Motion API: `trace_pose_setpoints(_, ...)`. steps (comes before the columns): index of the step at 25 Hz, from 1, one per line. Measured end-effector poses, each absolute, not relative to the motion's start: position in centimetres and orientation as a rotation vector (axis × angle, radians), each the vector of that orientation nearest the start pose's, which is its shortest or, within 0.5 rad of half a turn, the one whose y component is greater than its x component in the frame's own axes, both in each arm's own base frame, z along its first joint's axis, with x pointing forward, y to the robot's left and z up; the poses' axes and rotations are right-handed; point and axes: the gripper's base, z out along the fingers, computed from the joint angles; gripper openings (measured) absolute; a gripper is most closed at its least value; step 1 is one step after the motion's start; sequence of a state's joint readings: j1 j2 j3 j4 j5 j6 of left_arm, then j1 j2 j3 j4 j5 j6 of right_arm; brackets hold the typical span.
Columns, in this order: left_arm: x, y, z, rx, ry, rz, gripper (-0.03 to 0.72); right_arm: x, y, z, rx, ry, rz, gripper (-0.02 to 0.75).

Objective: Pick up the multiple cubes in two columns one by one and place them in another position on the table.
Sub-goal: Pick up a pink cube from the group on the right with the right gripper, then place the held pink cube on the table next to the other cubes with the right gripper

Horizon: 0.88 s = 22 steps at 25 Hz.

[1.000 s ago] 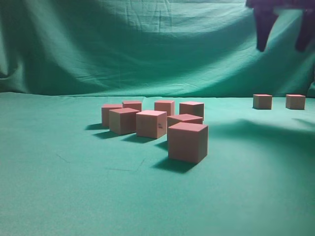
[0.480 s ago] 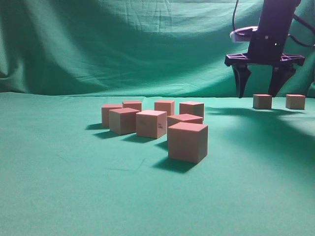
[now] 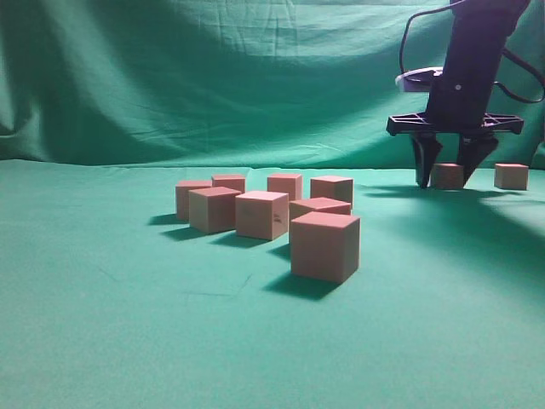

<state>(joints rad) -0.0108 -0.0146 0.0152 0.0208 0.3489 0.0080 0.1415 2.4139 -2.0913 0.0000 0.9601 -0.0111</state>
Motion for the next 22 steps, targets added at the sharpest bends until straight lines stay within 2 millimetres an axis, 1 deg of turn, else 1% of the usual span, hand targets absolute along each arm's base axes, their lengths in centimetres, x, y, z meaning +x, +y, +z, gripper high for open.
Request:
trace_pose_setpoints(1, 5.3, 0.0, 17.7, 0.03, 1.833, 0.018, 0.0, 51.3, 7.3, 16.0, -0.211, 2.761, 0.034, 0.29)
trace_pose_setpoints(2, 5.3, 0.0, 17.7, 0.03, 1.833, 0.018, 0.0, 51.3, 7.3, 16.1, -0.211, 2.766, 0.034, 0.251)
trace_pose_setpoints(3, 5.3, 0.0, 17.7, 0.03, 1.833, 0.018, 0.0, 51.3, 7.3, 16.2, -0.212, 2.769, 0.033, 0.256)
trace_pose_setpoints(5, 5.3, 0.0, 17.7, 0.03, 1.833, 0.018, 0.0, 51.1, 7.3, 17.3, -0.212, 2.769, 0.033, 0.256)
trace_pose_setpoints(6, 5.3, 0.0, 17.7, 0.03, 1.833, 0.018, 0.0, 51.0, 7.3, 18.3, -0.21, 2.764, 0.037, 0.256)
trace_pose_setpoints(8, 5.3, 0.0, 17.7, 0.03, 1.833, 0.018, 0.0, 50.6, 7.3, 21.0, -0.206, 2.733, 0.054, 0.256)
trace_pose_setpoints(10, 5.3, 0.0, 17.7, 0.03, 1.833, 0.018, 0.0, 49.8, 7.5, 24.9, -0.2, 2.681, 0.083, 0.256)
trace_pose_setpoints(11, 5.3, 0.0, 17.7, 0.03, 1.833, 0.018, 0.0, 49.2, 7.6, 27.1, -0.199, 2.653, 0.101, 0.256)
trace_pose_setpoints(12, 5.3, 0.0, 17.7, 0.03, 1.833, 0.018, 0.0, 48.4, 7.7, 28.8, -0.2, 2.64, 0.122, 0.256)
trace_pose_setpoints(14, 5.3, 0.0, 17.7, 0.03, 1.833, 0.018, 0.0, 46.4, 8.4, 32.8, -0.224, 2.603, 0.167, 0.256)
trace_pose_setpoints(17, 5.3, 0.0, 17.7, 0.03, 1.833, 0.018, 0.0, 43.3, 9.9, 37.3, -0.306, 2.535, 0.234, 0.256)
trace_pose_setpoints(18, 5.3, 0.0, 17.7, 0.03, 1.833, 0.018, 0.0, 42.3, 10.4, 38.4, -0.328, 2.512, 0.265, 0.256)
trace_pose_setpoints(21, 5.3, 0.0, 17.7, 0.03, 1.833, 0.018, 0.0, 39.0, 12.7, 40.1, -0.42, 2.494, 0.355, 0.256)
trace_pose_setpoints(22, 5.3, 0.0, 17.7, 0.03, 1.833, 0.018, 0.0, 37.8, 13.5, 40.2, -0.461, 2.501, 0.37, 0.256)
